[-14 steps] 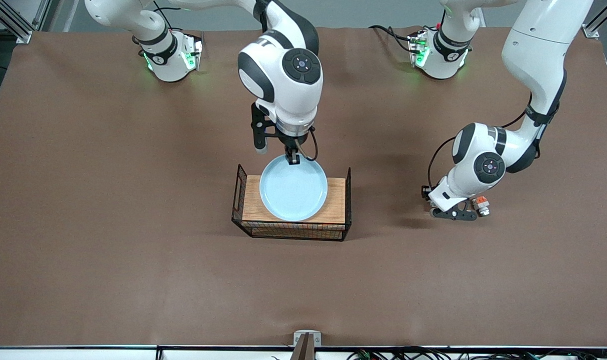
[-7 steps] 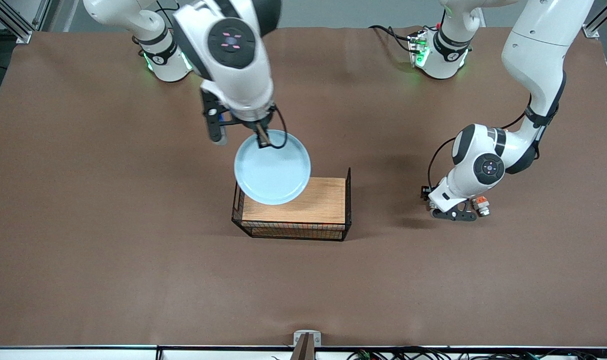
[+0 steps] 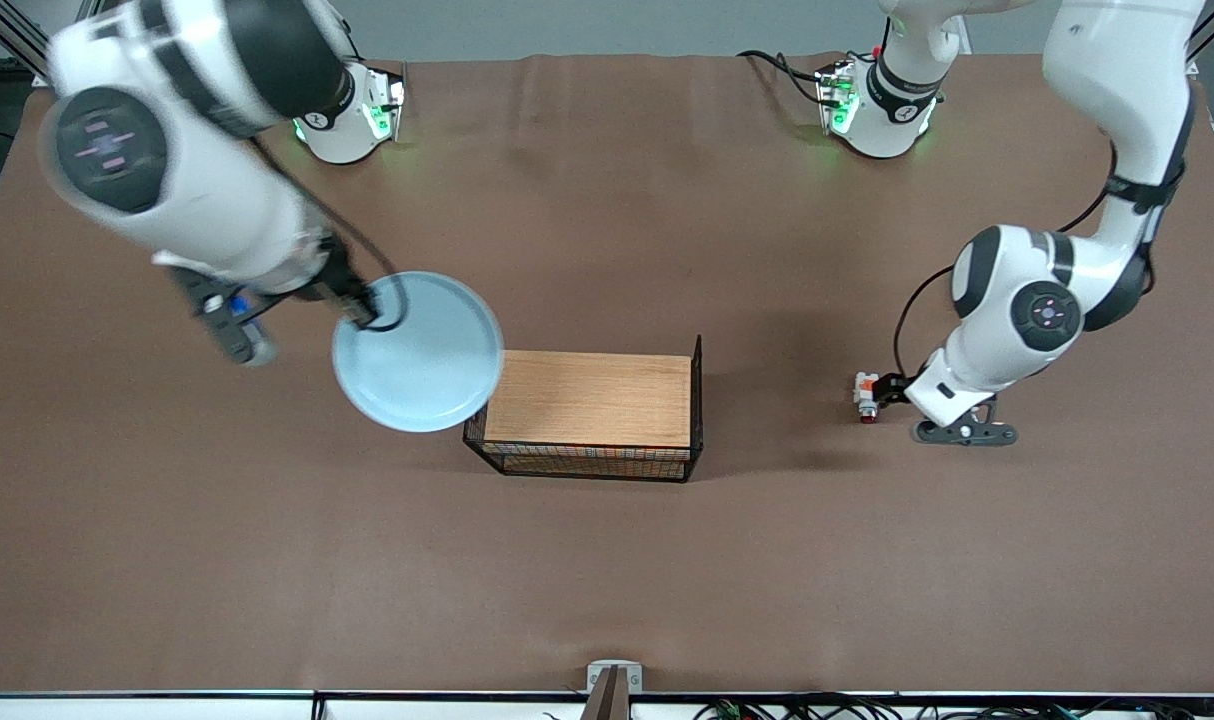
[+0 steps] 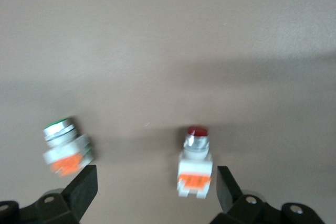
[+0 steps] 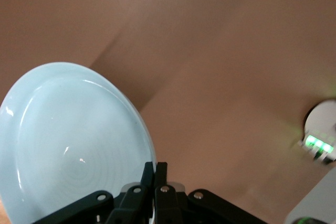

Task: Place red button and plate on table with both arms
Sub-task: 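Lift the blue plate out of the crate with the right gripper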

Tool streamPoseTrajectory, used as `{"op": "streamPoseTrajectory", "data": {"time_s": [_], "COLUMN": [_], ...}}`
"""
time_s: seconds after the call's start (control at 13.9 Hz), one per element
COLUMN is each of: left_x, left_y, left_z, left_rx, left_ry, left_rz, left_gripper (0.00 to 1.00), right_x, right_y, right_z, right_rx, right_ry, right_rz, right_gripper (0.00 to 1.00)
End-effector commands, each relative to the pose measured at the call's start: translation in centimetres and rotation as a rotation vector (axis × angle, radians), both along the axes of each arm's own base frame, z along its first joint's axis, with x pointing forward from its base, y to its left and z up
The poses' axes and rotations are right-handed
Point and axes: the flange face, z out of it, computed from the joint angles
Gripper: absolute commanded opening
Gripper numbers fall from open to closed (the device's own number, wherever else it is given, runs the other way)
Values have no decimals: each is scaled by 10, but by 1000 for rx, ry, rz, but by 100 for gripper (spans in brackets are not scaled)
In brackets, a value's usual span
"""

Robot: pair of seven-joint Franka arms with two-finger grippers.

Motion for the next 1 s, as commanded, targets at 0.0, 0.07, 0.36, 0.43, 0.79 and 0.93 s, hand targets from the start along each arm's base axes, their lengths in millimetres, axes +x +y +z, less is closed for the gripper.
{"op": "streamPoseTrajectory", "data": {"time_s": [0.0, 0.07, 0.36, 0.43, 0.79, 0.93], "left_x": [-3, -5, -18, -24, -42, -47], "left_y": [20, 26, 68, 78, 81, 80], "left_z": [66, 88, 149, 163, 211, 220], "left_rx": [42, 39, -51, -61, -46, -42], "left_ry": [14, -15, -77, -71, -127, -128], "left_rz": [-6, 1, 70, 87, 103, 103], "left_gripper": [100, 100, 100, 100, 100, 100], "right_x": [15, 20, 37, 39, 27, 16], "right_y": [-77, -104, -206, -230, -351, -388], "right_z": [-9, -15, -51, -61, -149, -185], "right_rx": [83, 105, 167, 169, 202, 183], "right_ry": [23, 21, -29, -47, -160, -214], "right_rz": [123, 164, 326, 370, 555, 606], "right_gripper": [1, 2, 2, 2, 2, 2]}}
